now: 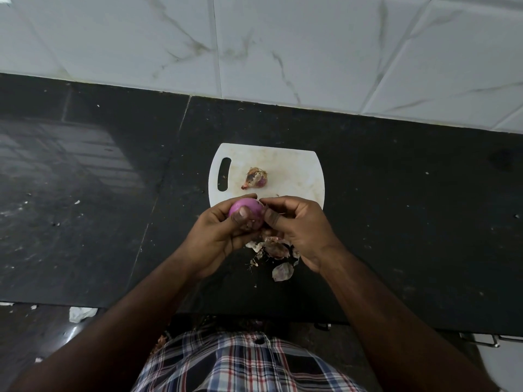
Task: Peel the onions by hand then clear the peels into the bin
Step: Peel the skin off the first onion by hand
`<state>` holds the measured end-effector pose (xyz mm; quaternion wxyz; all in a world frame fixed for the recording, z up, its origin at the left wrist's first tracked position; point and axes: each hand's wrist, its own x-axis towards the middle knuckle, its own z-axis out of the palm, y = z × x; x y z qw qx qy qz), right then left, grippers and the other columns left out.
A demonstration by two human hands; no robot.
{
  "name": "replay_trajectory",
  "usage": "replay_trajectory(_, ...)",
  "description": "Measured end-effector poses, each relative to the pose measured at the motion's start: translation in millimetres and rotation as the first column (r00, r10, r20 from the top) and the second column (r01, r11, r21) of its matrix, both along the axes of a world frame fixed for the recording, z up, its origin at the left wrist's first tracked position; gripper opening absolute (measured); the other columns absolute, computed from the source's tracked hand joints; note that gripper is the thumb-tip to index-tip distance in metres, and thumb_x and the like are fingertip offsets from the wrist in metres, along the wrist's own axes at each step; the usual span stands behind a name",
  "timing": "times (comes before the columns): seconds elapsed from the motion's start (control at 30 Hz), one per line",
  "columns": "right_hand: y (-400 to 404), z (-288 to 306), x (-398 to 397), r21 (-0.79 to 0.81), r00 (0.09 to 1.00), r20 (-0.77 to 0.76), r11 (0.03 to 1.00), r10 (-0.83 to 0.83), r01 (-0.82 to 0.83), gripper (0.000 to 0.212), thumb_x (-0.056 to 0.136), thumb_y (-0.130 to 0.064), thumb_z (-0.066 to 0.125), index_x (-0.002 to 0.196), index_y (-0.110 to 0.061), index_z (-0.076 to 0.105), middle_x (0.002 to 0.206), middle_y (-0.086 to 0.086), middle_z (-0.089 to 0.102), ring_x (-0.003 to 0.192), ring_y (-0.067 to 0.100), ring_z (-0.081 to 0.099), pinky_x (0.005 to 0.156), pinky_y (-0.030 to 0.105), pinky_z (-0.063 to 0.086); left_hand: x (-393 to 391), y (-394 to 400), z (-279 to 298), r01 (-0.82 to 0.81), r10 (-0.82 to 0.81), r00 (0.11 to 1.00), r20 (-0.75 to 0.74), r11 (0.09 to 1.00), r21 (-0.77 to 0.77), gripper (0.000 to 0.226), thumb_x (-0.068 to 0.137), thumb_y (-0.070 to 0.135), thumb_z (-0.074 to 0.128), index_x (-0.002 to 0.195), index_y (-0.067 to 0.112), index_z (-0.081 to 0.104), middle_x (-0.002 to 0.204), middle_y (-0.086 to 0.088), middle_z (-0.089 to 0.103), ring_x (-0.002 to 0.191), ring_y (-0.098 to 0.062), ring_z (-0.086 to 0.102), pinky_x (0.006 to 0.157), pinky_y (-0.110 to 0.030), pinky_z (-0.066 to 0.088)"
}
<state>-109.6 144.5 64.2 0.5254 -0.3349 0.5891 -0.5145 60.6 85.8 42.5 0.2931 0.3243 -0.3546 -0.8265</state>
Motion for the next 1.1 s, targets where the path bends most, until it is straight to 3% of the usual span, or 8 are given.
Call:
replay_trajectory(0.2, -2, -7, 0, 0.008, 0.982, -0.162, 0.995, -0.094, 0.096, 0.018, 0.088, 0.002, 0.069, 0.083, -0.014, 0.075, 0.076, 0.004, 0.075, 0.066, 0.020, 0.069, 0.061, 0.033, 0.060, 1, 2, 3, -0.019, 0.030, 0.997, -0.073, 0.987, 0.158, 0.050, 0.086, 0.034, 0.070, 0.125, 0.003, 0.065, 0.122, -0.027, 0.067, 0.106, -0.035, 0.071, 0.089, -0.039, 0.060)
replay_trajectory(0.33, 1, -14, -14, 0.039, 0.920, -0.383, 0.993, -0.088, 0.111, 0.012, 0.086, -0.005, 0.075, 0.090, -0.017, 0.077, 0.079, 0.000, 0.077, 0.071, 0.021, 0.074, 0.063, 0.037, 0.062, 3, 0, 4, -0.029, 0.042, 0.997, -0.057, 0.975, 0.221, 0.054, 0.093, 0.035, 0.059, 0.132, -0.002, 0.056, 0.129, -0.030, 0.063, 0.111, -0.039, 0.068, 0.083, -0.038, 0.062)
replay_trajectory(0.43, 4, -19, -21, 0.113, 0.877, -0.481, 0.993, 0.016, 0.044, 0.023, 0.086, -0.008, 0.075, 0.106, -0.018, 0.077, 0.097, -0.005, 0.078, 0.087, 0.007, 0.073, 0.083, 0.035, 0.061, 3, -1, 4, -0.024, 0.032, 0.999, -0.034, 0.973, 0.227, 0.057, 0.094, 0.038, 0.055, 0.134, -0.002, 0.053, 0.129, -0.029, 0.064, 0.112, -0.039, 0.068, 0.086, -0.039, 0.061)
replay_trajectory(0.53, 3, -11, -15, 0.101, 0.880, -0.475, 0.994, 0.017, 0.035, 0.031, 0.089, -0.023, 0.073, 0.120, -0.022, 0.072, 0.114, -0.006, 0.074, 0.101, 0.003, 0.069, 0.091, 0.033, 0.059, -2, 0, 6, -0.040, 0.048, 0.998, -0.032, 0.974, 0.223, 0.055, 0.095, 0.037, 0.054, 0.135, -0.002, 0.052, 0.130, -0.028, 0.063, 0.116, -0.040, 0.066, 0.099, -0.047, 0.054)
replay_trajectory(0.7, -1, 8, 11, 0.062, 0.911, -0.410, 0.998, 0.035, -0.011, 0.039, 0.077, -0.049, 0.080, 0.108, -0.026, 0.073, 0.094, -0.010, 0.073, 0.085, 0.011, 0.072, 0.077, 0.040, 0.062, -9, 4, 4, -0.014, 0.017, 1.000, -0.018, 0.990, 0.144, 0.059, 0.091, 0.032, 0.061, 0.138, -0.002, 0.050, 0.126, -0.025, 0.064, 0.115, -0.036, 0.064, 0.104, -0.050, 0.050)
replay_trajectory(0.83, -6, 6, 13, 0.041, 0.900, -0.437, 0.999, 0.008, 0.011, 0.029, 0.080, -0.032, 0.082, 0.106, -0.021, 0.077, 0.091, -0.007, 0.076, 0.081, 0.010, 0.073, 0.076, 0.034, 0.062, -5, 1, 3, -0.018, 0.019, 1.000, -0.007, 0.989, 0.147, 0.057, 0.093, 0.026, 0.059, 0.139, -0.005, 0.048, 0.124, -0.029, 0.060, 0.114, -0.040, 0.060, 0.107, -0.054, 0.046)
replay_trajectory(0.97, -8, 5, 10, 0.053, 0.906, -0.423, 0.997, -0.020, 0.047, 0.024, 0.089, -0.013, 0.073, 0.113, -0.012, 0.074, 0.096, -0.002, 0.077, 0.068, 0.019, 0.075, 0.071, 0.036, 0.063, -3, 1, 5, -0.049, 0.055, 0.998, -0.027, 0.984, 0.173, 0.054, 0.094, 0.027, 0.060, 0.136, -0.004, 0.051, 0.124, -0.029, 0.064, 0.104, -0.040, 0.069, 0.097, -0.048, 0.056)
replay_trajectory(1.1, -8, 4, 10, 0.025, 0.920, -0.388, 0.996, -0.064, 0.080, 0.020, 0.093, -0.017, 0.068, 0.112, -0.020, 0.075, 0.103, -0.006, 0.074, 0.087, 0.015, 0.074, 0.074, 0.042, 0.063, -4, 1, 6, -0.093, 0.098, 0.995, -0.024, 0.981, 0.173, 0.054, 0.095, 0.027, 0.061, 0.137, -0.004, 0.049, 0.133, -0.033, 0.059, 0.119, -0.046, 0.061, 0.101, -0.051, 0.053)
